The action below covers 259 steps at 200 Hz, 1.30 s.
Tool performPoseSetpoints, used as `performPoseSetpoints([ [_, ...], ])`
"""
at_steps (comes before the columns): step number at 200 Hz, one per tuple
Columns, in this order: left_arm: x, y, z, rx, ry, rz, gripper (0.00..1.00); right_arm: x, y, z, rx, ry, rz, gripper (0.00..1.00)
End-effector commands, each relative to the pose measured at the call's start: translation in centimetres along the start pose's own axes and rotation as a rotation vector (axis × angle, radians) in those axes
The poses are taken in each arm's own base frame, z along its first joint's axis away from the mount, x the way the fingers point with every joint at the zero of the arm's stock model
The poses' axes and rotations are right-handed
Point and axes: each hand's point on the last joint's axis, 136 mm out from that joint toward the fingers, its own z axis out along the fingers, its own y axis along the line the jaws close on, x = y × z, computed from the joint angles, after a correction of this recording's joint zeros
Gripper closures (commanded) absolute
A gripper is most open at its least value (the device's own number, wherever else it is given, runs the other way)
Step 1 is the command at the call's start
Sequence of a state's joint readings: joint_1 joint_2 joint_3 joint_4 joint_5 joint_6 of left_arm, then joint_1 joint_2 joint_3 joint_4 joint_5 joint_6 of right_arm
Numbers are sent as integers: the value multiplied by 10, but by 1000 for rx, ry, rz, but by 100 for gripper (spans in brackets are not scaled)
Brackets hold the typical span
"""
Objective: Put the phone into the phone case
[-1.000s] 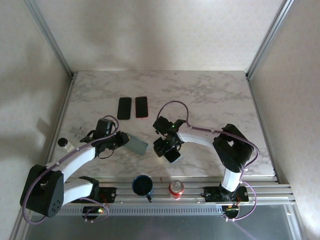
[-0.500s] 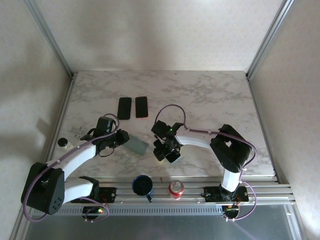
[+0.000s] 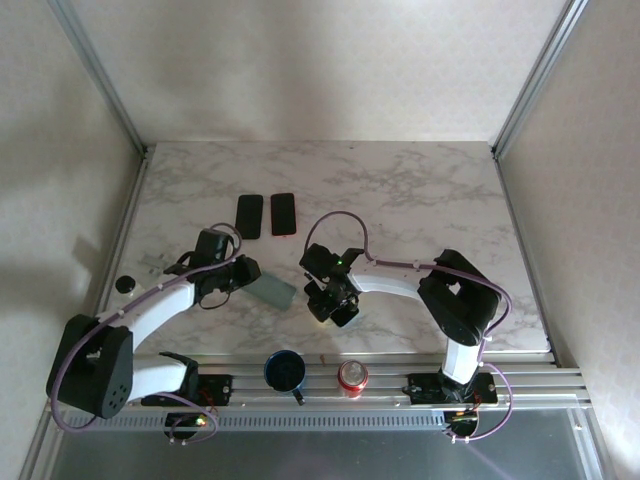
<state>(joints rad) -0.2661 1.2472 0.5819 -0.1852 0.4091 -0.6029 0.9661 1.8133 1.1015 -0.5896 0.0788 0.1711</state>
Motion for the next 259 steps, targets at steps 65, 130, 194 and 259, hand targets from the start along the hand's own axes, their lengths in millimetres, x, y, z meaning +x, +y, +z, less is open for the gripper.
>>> performPoseSetpoints([
  [65, -27, -54, -4, 172, -23, 108, 73, 8, -19, 14, 108, 49, -68, 38],
  [130, -23, -88, 15, 330, 80, 143, 65, -21, -19, -44, 104, -87, -92, 38],
  [194, -2, -115, 42, 442, 222, 173, 60, -26, -21, -61, 108, -115, -112, 38],
  [259, 12, -135, 57, 550, 317, 177, 55, -25, -19, -69, 94, -124, -119, 38],
])
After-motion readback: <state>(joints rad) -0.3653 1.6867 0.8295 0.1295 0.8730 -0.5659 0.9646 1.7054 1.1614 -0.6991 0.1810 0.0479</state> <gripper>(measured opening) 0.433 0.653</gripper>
